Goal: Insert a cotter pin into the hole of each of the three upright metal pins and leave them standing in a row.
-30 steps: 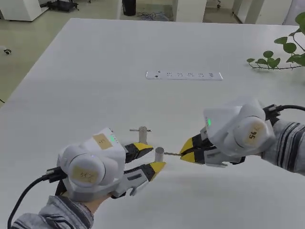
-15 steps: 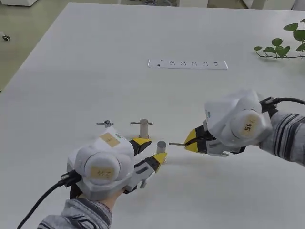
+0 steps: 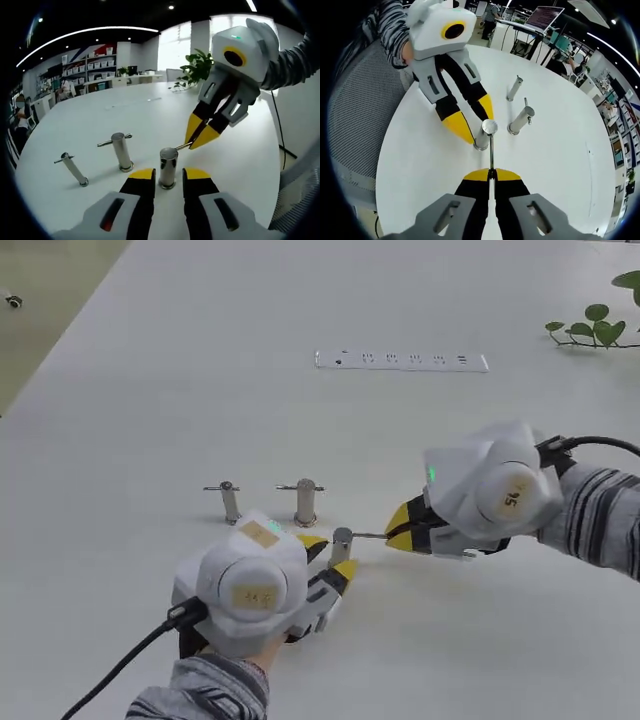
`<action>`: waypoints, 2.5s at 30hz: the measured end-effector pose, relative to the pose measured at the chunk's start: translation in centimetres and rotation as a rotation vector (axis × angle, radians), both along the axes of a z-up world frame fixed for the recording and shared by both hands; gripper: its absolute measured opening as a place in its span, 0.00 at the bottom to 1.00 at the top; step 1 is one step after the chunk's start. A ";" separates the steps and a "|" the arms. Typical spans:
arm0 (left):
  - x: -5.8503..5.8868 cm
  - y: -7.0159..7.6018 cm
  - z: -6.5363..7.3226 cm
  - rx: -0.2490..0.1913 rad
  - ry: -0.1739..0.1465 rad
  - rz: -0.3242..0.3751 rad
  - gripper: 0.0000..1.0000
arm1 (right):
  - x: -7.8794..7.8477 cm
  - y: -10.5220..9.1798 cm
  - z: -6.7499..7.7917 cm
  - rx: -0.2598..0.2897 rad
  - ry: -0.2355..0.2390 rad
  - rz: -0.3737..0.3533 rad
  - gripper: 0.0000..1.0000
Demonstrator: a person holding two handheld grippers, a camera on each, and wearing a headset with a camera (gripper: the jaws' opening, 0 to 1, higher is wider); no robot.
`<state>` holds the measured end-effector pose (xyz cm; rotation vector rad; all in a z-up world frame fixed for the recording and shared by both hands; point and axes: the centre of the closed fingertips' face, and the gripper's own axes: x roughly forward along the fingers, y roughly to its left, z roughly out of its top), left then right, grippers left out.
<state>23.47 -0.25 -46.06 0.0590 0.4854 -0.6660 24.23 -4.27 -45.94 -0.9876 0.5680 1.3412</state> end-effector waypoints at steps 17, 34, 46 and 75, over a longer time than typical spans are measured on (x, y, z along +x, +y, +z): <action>0.6 -0.4 -0.8 -0.015 0.021 0.041 0.13 | -0.2 0.6 0.0 -0.030 -0.014 0.051 0.00; 0.6 -0.2 -1.1 0.024 0.009 0.036 0.10 | -1.5 0.9 1.0 -0.029 0.045 0.030 0.00; 0.5 -0.2 -1.1 0.026 0.003 0.023 0.10 | -1.7 1.3 1.6 0.022 0.087 0.014 0.00; 0.6 -0.3 -1.2 0.026 -0.012 0.043 0.10 | -1.5 2.6 1.1 0.077 0.081 0.000 0.00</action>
